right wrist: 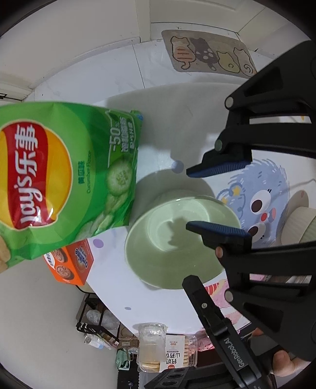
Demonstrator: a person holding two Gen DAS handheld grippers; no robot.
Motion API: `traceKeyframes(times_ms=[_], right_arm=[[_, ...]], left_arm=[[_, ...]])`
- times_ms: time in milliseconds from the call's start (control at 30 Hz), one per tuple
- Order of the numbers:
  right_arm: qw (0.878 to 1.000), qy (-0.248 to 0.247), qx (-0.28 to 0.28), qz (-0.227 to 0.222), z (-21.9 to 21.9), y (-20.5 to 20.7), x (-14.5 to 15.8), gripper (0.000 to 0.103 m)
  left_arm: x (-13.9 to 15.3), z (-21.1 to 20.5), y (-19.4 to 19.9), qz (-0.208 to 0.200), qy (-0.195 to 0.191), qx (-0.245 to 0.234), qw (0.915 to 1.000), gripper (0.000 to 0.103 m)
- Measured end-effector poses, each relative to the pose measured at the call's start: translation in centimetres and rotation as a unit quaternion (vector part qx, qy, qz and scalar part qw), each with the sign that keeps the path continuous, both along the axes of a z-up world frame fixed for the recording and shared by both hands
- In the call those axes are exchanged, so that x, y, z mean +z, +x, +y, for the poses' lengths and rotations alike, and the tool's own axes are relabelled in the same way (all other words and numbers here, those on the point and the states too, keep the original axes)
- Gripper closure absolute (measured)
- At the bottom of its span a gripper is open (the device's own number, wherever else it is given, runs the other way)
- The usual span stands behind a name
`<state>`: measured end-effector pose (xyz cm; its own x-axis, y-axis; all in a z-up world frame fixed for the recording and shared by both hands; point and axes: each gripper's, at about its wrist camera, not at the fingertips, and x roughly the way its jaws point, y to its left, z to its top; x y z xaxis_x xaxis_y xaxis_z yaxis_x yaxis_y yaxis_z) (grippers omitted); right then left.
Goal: Organize plates and bowls
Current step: 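Move both open grippers to the second pale green bowl, then close both grippers on the rim of the second green bowl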
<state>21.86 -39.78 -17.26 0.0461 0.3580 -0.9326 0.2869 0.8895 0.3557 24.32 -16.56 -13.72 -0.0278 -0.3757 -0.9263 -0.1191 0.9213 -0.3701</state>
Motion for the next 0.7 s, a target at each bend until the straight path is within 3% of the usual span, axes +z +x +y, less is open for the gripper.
traceKeyframes(times_ms=[233, 400, 700], right_arm=[[1.000, -0.014, 0.023, 0.002, 0.7, 0.5, -0.4, 0.083], [0.999, -0.019, 0.026, 0.007, 0.5, 0.6, -0.4, 0.089], [0.999, -0.025, 0.027, 0.007, 0.6, 0.5, -0.4, 0.093]], left_arm=[[-0.7, 0.0, 0.3, 0.008, -0.010, 0.001, 0.9999, 0.064], [-0.7, -0.8, 0.4, 0.007, -0.016, -0.011, 0.9998, 0.081], [-0.6, -1.4, 0.6, 0.003, 0.001, -0.013, 0.9999, 0.096]])
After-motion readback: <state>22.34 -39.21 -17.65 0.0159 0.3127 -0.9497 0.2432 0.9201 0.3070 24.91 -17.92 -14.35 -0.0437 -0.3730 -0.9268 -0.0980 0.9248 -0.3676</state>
